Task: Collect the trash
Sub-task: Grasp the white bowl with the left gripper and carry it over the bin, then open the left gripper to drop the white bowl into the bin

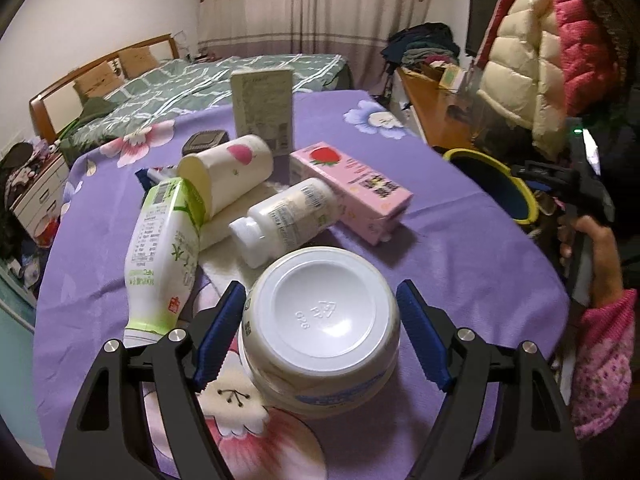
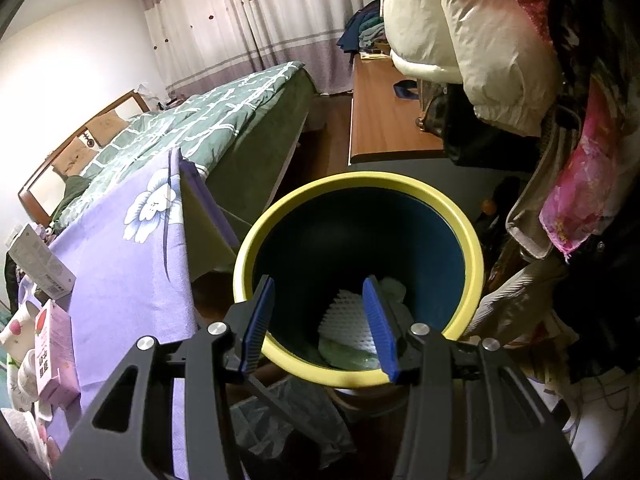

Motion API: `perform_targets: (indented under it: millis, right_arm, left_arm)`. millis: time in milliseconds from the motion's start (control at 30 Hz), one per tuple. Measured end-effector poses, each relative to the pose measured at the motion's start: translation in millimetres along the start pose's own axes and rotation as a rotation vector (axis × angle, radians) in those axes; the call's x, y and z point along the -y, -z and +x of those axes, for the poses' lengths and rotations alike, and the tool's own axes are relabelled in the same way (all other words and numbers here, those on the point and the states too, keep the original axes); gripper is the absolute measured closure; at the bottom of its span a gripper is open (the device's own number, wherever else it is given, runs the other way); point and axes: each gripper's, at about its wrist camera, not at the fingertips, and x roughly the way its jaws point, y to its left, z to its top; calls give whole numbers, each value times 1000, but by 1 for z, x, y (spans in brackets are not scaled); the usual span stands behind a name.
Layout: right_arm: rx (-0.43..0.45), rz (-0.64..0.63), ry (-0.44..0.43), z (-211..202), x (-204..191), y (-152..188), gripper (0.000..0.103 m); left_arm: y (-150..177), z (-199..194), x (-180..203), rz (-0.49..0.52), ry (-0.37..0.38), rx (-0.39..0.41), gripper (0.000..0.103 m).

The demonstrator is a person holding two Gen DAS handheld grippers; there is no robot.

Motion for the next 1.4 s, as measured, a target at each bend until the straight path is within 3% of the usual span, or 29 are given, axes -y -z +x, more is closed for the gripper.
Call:
perform_targets:
  millis: [300, 567, 767, 1033, 1233, 1300, 1400]
  right_arm:
    - [28, -4, -2, -16, 13, -2, 59]
    - [34, 46, 24, -26, 54, 0, 59]
    - [26, 82, 50, -21, 86, -2, 59]
    - [-5, 103, 47, -10, 107, 1, 59]
    - [-12, 116, 60, -7, 117, 1, 59]
    - [-14, 125, 64, -7, 121, 2, 55]
    - [-12, 127, 66, -9, 122, 3, 55]
  left_arm:
    - [-24, -2, 41, 75, 77, 34, 26]
    - [-75, 45, 108, 175, 206, 22, 26]
    - [-120, 83, 162, 238, 262, 20, 26]
    - [-165, 141, 236, 302, 312, -6, 26]
    - [-180, 177, 276, 320, 336, -27, 26]
    - [-183, 186, 284, 319, 331, -23, 13]
    - [-188, 194, 289, 320, 297, 4, 11]
